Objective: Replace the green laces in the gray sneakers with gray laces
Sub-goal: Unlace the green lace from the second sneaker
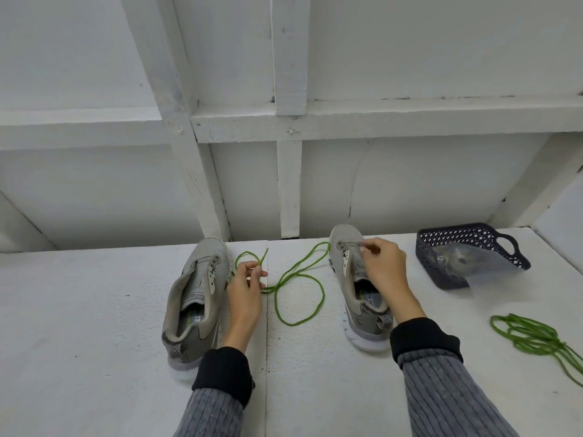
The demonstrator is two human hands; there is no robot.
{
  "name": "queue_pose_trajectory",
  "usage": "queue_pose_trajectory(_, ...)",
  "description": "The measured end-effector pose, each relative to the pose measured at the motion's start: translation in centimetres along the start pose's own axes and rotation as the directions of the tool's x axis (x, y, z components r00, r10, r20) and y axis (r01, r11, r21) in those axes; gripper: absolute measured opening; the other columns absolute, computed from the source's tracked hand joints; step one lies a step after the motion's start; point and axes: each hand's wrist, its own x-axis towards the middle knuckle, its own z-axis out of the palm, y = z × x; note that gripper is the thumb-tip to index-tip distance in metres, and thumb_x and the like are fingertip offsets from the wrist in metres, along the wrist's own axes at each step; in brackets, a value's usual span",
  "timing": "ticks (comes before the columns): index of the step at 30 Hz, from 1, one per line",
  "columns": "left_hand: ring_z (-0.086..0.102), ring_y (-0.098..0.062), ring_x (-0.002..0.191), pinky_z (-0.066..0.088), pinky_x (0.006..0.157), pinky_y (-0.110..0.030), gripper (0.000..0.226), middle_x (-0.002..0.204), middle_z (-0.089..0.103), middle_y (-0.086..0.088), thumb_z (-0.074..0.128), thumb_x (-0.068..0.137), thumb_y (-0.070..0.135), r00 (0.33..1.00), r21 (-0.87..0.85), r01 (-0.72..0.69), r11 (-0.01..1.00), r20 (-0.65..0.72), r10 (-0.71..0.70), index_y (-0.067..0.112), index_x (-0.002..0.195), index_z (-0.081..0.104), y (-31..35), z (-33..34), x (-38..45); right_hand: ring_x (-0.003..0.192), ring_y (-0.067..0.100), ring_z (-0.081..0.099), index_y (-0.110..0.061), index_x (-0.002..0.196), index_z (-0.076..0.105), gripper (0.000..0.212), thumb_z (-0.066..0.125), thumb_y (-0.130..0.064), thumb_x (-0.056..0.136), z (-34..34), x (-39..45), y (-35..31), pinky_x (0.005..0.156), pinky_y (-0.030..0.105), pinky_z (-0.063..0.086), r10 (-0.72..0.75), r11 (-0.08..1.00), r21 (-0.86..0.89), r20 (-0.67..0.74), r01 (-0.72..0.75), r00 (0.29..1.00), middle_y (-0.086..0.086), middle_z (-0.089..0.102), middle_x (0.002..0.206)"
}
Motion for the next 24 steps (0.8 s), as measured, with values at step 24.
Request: queue_pose_trajectory(24,0.057,0.001,0.069,0.046,0.066,-0.012,0.012,0.084,0.067,0.006,0.05,0.102,0.014,0.997,-0.038,-0.063,0.997,-0.04,0.061,0.022,0.098,0.058,2.0,-2.1,2.5,0.144,0.018,0.027,-0.006,0.142,0.044,0.041,0.037,-0.018,0.103,11.3,-4.4,2.4,0.118,0.028,0.009,-0.169,0.857,-0.424,0.305,0.292,0.937,0.008,0.036,0.153)
